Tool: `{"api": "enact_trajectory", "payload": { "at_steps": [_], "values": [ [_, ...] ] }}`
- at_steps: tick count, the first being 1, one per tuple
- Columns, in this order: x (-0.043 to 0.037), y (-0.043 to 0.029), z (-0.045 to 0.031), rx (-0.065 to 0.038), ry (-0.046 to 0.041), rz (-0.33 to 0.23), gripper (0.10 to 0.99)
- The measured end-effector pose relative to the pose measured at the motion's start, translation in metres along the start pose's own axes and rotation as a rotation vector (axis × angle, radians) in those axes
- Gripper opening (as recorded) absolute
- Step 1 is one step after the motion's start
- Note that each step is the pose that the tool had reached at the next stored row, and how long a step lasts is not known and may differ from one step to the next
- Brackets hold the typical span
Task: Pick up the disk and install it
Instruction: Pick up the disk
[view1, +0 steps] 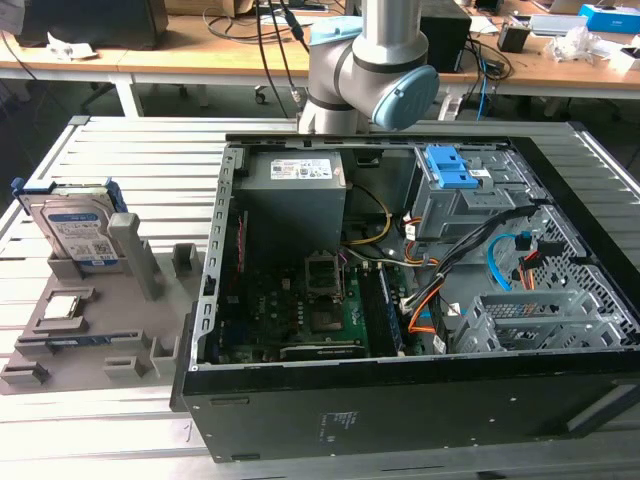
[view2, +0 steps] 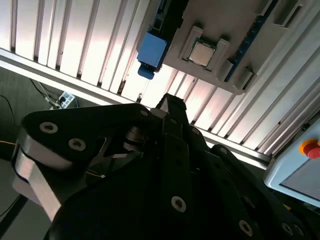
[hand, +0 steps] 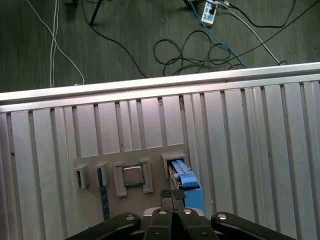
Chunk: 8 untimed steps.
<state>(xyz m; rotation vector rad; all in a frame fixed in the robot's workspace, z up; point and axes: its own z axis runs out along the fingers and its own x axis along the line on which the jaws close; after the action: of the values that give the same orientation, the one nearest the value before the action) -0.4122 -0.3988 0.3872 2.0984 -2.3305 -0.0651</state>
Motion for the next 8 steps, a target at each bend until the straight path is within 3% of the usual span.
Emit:
{"api": "enact_trajectory", "payload": {
  "at_steps": [4, 7, 8],
  "values": [
    [0.0000, 0.0000, 0.0000, 0.000, 0.0001, -0.002, 0.114],
    [0.0000, 0.0000, 0.0000, 0.000, 0.0001, -0.003, 0.294],
    [0.0000, 0.0000, 0.0000, 0.000, 0.0001, -0.004, 0.294]
  ]
}}
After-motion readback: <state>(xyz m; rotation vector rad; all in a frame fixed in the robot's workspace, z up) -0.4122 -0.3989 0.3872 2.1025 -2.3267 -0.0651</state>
